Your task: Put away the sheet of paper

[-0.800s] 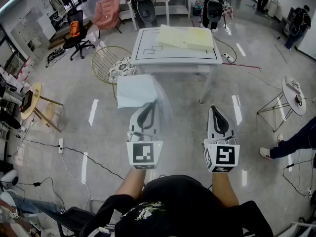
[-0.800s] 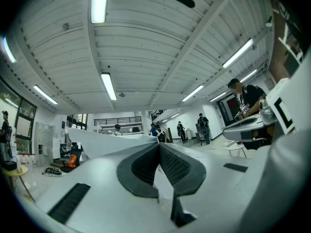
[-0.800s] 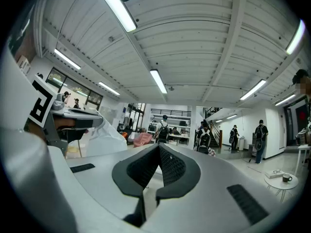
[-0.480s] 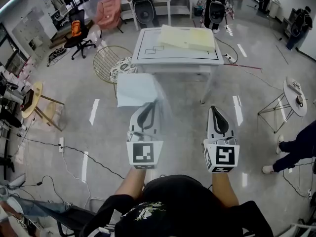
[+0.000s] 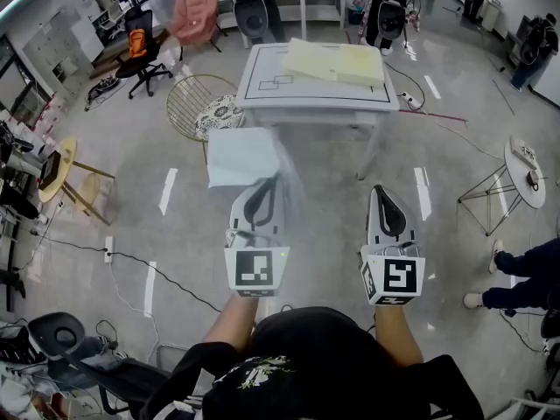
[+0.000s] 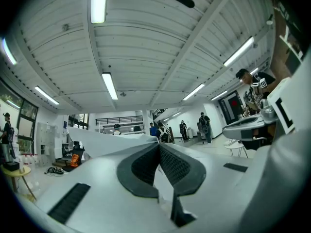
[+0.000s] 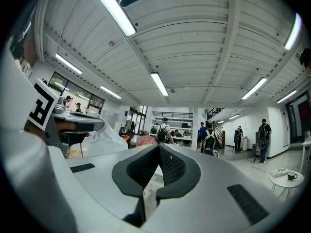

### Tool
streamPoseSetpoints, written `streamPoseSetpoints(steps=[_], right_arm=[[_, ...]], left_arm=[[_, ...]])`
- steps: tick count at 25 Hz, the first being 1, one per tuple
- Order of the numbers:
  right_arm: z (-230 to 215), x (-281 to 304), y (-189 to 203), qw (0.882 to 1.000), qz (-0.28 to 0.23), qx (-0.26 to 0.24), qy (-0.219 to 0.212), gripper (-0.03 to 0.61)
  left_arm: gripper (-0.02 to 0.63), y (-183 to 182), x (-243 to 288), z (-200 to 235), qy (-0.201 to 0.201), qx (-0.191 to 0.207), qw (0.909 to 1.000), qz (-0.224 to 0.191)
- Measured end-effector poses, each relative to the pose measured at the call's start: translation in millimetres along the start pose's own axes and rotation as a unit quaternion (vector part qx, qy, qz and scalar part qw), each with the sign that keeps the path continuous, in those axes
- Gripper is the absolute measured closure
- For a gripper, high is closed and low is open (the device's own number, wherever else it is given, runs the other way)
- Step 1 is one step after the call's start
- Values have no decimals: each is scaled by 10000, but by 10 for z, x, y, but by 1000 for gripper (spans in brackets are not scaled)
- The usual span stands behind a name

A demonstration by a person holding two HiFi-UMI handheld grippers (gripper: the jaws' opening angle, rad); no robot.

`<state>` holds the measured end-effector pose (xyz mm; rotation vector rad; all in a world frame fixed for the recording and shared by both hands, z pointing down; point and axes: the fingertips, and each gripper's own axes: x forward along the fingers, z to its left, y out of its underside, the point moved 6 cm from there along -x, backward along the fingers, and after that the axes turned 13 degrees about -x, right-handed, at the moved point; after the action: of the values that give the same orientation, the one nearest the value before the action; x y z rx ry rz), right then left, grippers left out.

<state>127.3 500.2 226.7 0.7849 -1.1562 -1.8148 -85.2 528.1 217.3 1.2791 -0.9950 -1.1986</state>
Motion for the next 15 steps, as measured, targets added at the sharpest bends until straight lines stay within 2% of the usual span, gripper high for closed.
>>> streamPoseSetpoints(steps=[15], right_arm=[[-86,-106,131,9999,-32,60,-153,580]], left_arm=[[614,97,-12,-206,-28,-1,10000,76]])
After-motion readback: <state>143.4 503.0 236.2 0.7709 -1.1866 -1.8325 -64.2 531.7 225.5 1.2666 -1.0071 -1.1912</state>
